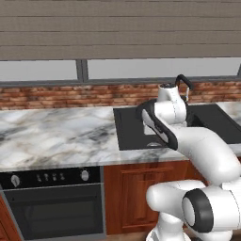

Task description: Move the pot and pan from the stove into the sink.

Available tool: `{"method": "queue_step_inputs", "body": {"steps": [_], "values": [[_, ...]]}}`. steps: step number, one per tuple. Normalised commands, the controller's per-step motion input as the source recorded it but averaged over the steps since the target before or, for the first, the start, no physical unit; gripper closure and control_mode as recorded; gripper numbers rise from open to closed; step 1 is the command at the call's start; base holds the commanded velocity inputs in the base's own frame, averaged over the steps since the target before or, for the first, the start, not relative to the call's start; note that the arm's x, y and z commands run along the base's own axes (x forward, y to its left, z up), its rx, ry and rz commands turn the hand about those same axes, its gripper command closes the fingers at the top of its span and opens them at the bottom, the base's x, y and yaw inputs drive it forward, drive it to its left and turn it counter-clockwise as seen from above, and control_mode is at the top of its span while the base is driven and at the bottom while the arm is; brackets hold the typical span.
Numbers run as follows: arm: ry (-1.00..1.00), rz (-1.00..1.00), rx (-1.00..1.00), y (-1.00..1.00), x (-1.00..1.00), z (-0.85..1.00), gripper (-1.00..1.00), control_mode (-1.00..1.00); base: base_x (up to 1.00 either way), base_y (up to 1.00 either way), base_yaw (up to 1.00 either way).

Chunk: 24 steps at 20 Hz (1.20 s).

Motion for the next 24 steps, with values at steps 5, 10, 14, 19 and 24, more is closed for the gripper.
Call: {"method": "queue_step_inputs", "body": {"steps": [5,10,14,19,24], "values": [[0.05,0.0,-0.01,0.0,0.41,-0.17,1.0,-1.0,0.0,0.0,0.0],[0.08,0.0,-0.02,0.0,0.05,-0.17,1.0,-1.0,0.0,0.0,0.0],[0.14,0.0,-0.03,0.0,0.17,-0.39,1.0,-1.0,0.0,0.0,0.0],[0.15,0.0,0.0,-0.02,0.42,-0.26,1.0,-1.0,0.0,0.0,0.0],[0.14,0.0,0.0,-0.08,0.72,-0.2,1.0,-1.0,0.0,0.0,0.0]]}}
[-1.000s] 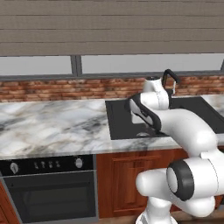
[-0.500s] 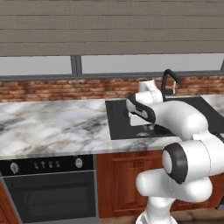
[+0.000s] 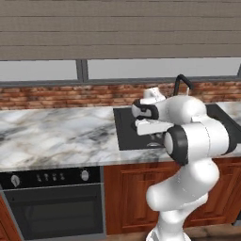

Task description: Move the pot and pan from the stove into the sink.

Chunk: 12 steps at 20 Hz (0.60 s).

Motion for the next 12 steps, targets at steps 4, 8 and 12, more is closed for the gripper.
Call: {"method": "queue_step_inputs", "body": {"steps": [4,8,12], "values": [[0.12,0.0,0.0,-0.15,0.72,-0.27,1.0,-1.0,0.0,0.0,0.0],[0.06,0.0,0.0,-0.25,0.49,-0.45,1.0,-1.0,0.0,0.0,0.0],[0.0,0.0,0.0,-0.26,0.33,-0.56,1.0,-1.0,0.0,0.0,0.0]]}}
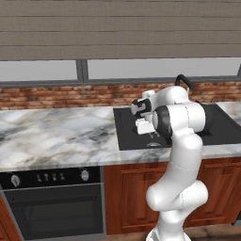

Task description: Move the pot and pan from the stove into the sink.

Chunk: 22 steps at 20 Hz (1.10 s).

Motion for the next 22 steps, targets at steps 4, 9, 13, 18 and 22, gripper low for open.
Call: {"method": "queue_step_inputs", "body": {"steps": [4,9,13,18,22], "values": [[0.0,0.0,0.0,-0.18,0.43,-0.44,1.0,-1.0,0.0,0.0,0.0],[-0.01,0.0,0.0,-0.03,0.49,-0.35,1.0,-1.0,0.0,0.0,0.0],[-0.01,0.0,0.0,0.0,0.18,-0.12,1.0,-1.0,0.0,0.0,0.0],[-0.03,0.0,-0.01,0.0,0.05,-0.26,1.0,-1.0,0.0,0.0,0.0],[-0.06,0.0,-0.03,0.0,0.02,-0.38,1.0,-1.0,0.0,0.0,0.0]]}}
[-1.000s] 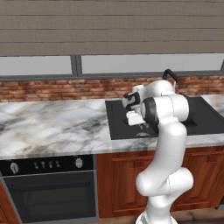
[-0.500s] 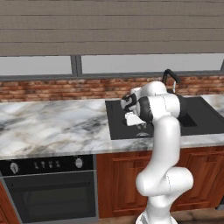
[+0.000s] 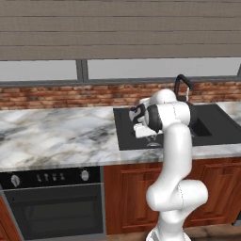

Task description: Move the pot and pan from the stove into the sink.

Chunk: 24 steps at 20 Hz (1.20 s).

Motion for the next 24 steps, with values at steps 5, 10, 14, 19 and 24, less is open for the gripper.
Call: {"method": "queue_step_inputs", "body": {"steps": [5,10,14,19,24], "values": [[-0.08,0.0,-0.03,0.0,0.04,-0.35,1.0,-1.0,0.0,0.0,0.0],[-0.1,0.0,-0.03,0.0,0.1,-0.31,1.0,-1.0,0.0,0.0,0.0],[-0.09,0.0,-0.02,0.0,0.11,-0.27,1.0,-1.0,0.0,0.0,0.0],[-0.05,0.0,0.01,-0.01,0.07,0.04,-1.0,-1.0,0.0,0.0,0.0],[-0.01,0.0,0.04,-0.01,0.0,0.54,-1.0,-1.0,0.0,0.0,0.0]]}}
